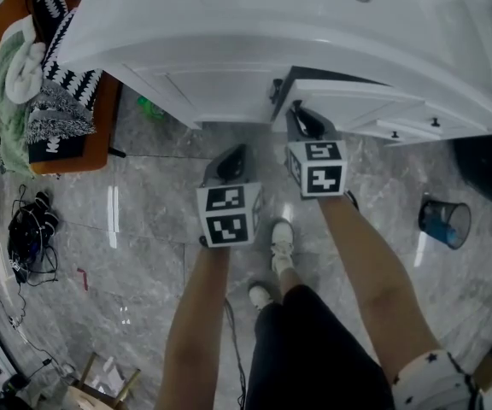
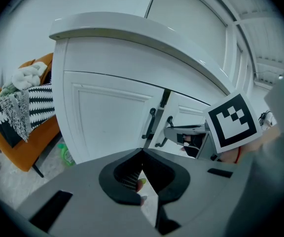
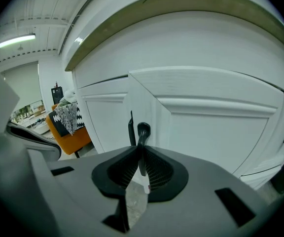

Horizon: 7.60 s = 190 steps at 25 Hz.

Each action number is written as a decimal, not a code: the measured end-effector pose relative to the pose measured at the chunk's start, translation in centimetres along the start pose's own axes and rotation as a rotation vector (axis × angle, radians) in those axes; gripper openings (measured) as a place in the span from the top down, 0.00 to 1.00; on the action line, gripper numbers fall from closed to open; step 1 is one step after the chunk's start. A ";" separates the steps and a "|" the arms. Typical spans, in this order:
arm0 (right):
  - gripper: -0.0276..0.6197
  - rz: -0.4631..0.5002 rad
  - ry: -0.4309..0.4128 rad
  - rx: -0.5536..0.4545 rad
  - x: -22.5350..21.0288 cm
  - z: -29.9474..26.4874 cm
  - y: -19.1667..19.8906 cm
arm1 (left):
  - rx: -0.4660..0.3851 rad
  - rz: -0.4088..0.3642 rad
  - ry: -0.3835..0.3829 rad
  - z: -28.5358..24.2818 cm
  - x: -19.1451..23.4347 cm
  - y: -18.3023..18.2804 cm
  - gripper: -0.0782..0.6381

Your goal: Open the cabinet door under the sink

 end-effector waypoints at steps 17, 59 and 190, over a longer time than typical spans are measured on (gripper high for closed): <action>0.88 -0.017 0.006 -0.006 1.1 2.8 1.4 | 0.004 -0.022 0.010 1.1 -1.1 0.8 0.88; 0.88 -0.094 0.100 -0.037 1.1 9.6 6.4 | 0.010 -0.079 0.038 4.0 -4.1 3.0 0.88; 0.94 -0.154 0.136 -0.057 -5.4 24.6 13.3 | 0.054 -0.119 0.154 6.4 -9.9 6.7 0.88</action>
Point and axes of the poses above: the fingertips, and each gripper's own axes: z backward along the fingers, x to its left, y out of its underside, the point moved 5 cm from there along z, backward along the fingers, and after that the axes turned 1 degree about -y, right-handed, at the moved point
